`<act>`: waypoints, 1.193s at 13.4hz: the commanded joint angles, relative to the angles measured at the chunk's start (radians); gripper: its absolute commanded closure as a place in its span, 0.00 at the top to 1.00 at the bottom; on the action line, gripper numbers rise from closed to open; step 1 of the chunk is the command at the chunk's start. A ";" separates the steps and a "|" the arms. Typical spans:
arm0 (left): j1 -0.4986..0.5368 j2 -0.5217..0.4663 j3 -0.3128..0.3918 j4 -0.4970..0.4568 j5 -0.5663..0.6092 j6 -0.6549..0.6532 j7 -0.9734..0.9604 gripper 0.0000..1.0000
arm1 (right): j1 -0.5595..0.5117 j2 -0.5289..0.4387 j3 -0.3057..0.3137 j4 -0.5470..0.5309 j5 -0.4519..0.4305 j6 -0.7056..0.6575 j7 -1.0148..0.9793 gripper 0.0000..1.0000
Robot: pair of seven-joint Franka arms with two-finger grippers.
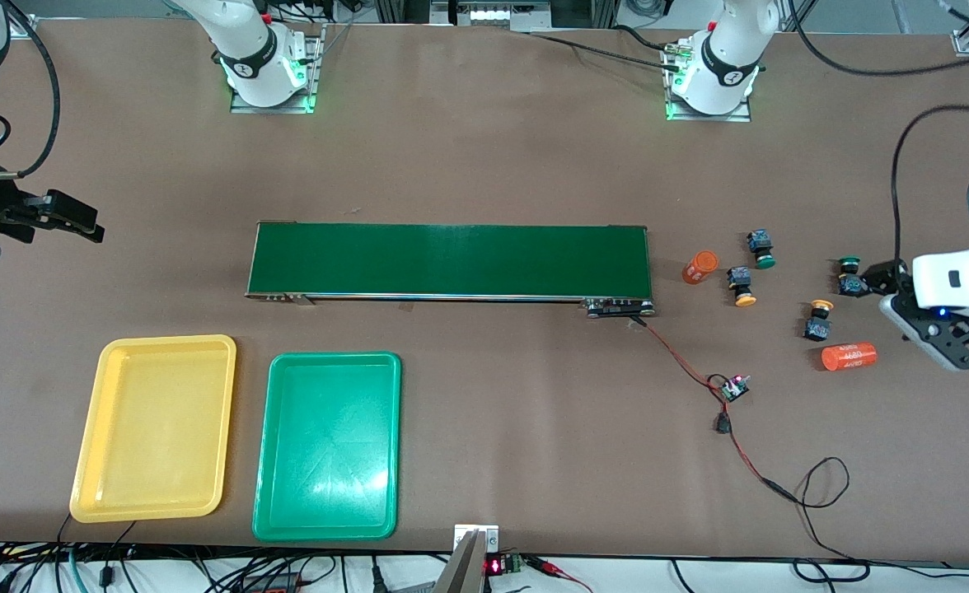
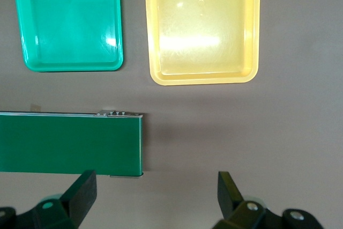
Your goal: Sort buttons by color to trays
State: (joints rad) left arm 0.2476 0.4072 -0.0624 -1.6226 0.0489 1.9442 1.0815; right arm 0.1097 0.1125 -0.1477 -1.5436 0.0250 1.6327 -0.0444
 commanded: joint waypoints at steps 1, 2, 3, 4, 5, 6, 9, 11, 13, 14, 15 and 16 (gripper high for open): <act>0.045 0.088 -0.007 0.023 0.025 0.079 0.220 1.00 | -0.007 0.001 0.004 0.008 0.009 -0.001 0.005 1.00; 0.064 0.114 -0.008 0.018 0.032 0.134 0.280 1.00 | -0.005 0.010 0.004 0.008 0.009 -0.002 0.005 1.00; 0.087 0.139 -0.008 0.007 0.034 0.195 0.347 1.00 | -0.002 0.016 0.004 0.008 0.010 0.002 0.005 1.00; 0.099 0.165 -0.008 0.003 0.034 0.238 0.406 1.00 | 0.001 0.022 0.004 0.010 0.010 0.003 0.005 1.00; 0.107 0.185 -0.008 0.000 0.034 0.264 0.443 1.00 | 0.007 0.038 0.005 0.010 0.010 0.003 0.005 1.00; 0.116 0.197 -0.008 0.000 0.034 0.286 0.457 1.00 | 0.008 0.041 0.005 0.010 0.010 0.003 0.005 1.00; 0.119 0.202 -0.016 -0.029 0.034 0.294 0.456 1.00 | 0.010 0.047 0.007 0.010 0.007 0.004 0.003 1.00; 0.119 0.211 -0.017 -0.040 0.034 0.314 0.457 1.00 | 0.011 0.055 0.007 0.010 0.001 0.015 0.003 1.00; 0.128 0.219 -0.017 -0.098 0.034 0.451 0.492 1.00 | 0.008 0.056 0.007 0.010 0.010 0.021 0.003 1.00; 0.131 0.220 -0.017 -0.123 0.034 0.500 0.500 1.00 | 0.007 0.061 0.007 0.010 0.012 0.022 0.005 1.00; 0.131 0.232 -0.017 -0.126 0.034 0.525 0.506 1.00 | 0.007 0.062 0.007 0.010 0.013 0.025 0.003 1.00; 0.140 0.245 -0.017 -0.125 0.034 0.556 0.543 1.00 | 0.007 0.073 0.007 0.010 0.013 0.033 0.005 1.00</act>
State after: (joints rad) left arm 0.3661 0.6391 -0.0707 -1.7305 0.0659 2.4393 1.5664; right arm 0.1205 0.1684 -0.1441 -1.5439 0.0263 1.6532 -0.0443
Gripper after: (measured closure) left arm 0.000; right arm 0.000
